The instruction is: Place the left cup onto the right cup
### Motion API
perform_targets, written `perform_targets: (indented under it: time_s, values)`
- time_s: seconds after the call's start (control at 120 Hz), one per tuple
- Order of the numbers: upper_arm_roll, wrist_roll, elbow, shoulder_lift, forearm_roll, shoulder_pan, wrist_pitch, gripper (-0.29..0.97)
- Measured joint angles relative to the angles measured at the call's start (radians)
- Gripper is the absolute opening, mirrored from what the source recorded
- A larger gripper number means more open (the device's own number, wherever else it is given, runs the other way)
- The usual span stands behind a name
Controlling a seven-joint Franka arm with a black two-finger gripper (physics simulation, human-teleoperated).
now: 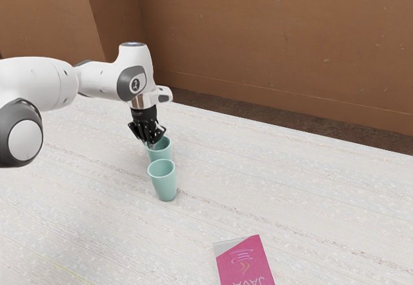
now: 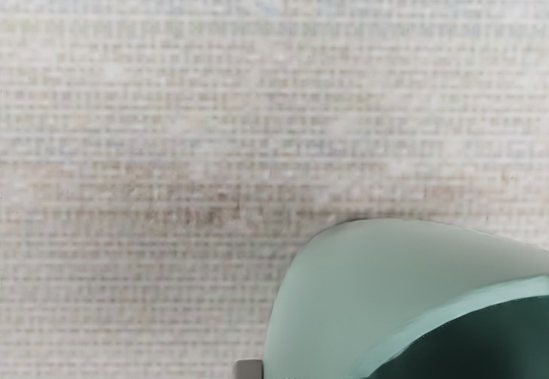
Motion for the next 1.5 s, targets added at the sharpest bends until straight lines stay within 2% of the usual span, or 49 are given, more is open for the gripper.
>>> perform_targets:
  time_s: [0.267,0.567,0.808,1.067,1.217,1.5]
  values:
    - [-0.003,-0.011,0.029,-0.061,0.026,-0.015,-0.022,-0.1]
    - [-0.013,-0.019,0.02,-0.18,0.036,-0.029,-0.076,-0.1]
    - [-0.019,-0.036,-0.141,-0.323,0.032,-0.059,-0.089,-0.1]
    - [-0.054,-0.065,-0.24,-0.376,0.026,-0.062,-0.086,-0.1]
    - [-0.059,-0.086,-0.331,-0.444,0.027,-0.078,-0.071,-0.1]
    - [-0.06,-0.12,-0.364,-0.45,0.03,-0.081,-0.035,-0.1]
